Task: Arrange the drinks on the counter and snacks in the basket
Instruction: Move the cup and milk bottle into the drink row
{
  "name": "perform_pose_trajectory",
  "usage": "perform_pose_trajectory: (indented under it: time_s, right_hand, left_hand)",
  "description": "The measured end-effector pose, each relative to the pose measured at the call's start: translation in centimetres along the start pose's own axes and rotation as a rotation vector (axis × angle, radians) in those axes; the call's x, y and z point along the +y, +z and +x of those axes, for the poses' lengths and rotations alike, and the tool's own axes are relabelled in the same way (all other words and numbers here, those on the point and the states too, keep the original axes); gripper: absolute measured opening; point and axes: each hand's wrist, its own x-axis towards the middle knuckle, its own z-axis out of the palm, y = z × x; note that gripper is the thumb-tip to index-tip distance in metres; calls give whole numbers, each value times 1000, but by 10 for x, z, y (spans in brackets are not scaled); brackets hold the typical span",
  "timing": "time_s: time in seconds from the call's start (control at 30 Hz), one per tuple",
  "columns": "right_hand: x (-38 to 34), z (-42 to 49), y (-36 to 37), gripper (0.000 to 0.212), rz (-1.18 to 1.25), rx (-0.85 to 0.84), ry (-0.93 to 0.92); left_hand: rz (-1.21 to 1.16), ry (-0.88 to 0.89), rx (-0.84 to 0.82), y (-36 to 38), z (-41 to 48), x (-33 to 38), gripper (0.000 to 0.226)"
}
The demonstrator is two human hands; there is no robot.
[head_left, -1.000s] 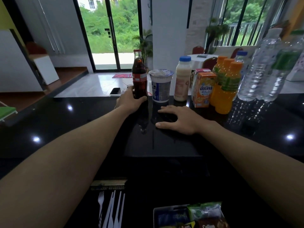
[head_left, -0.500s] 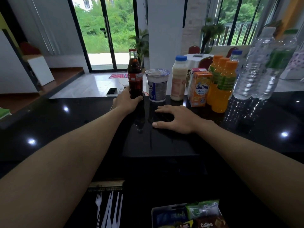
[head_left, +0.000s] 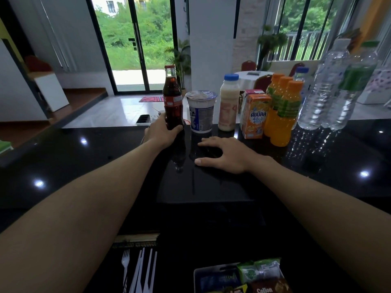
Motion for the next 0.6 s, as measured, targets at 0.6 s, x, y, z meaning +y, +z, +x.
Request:
perform_pose_trajectory:
  time_s: [0.6]
  right_hand:
    - [3,2,1,91,7,-3,-8]
  left_hand:
    - [-15,-17,-47,-10,-15,8,73]
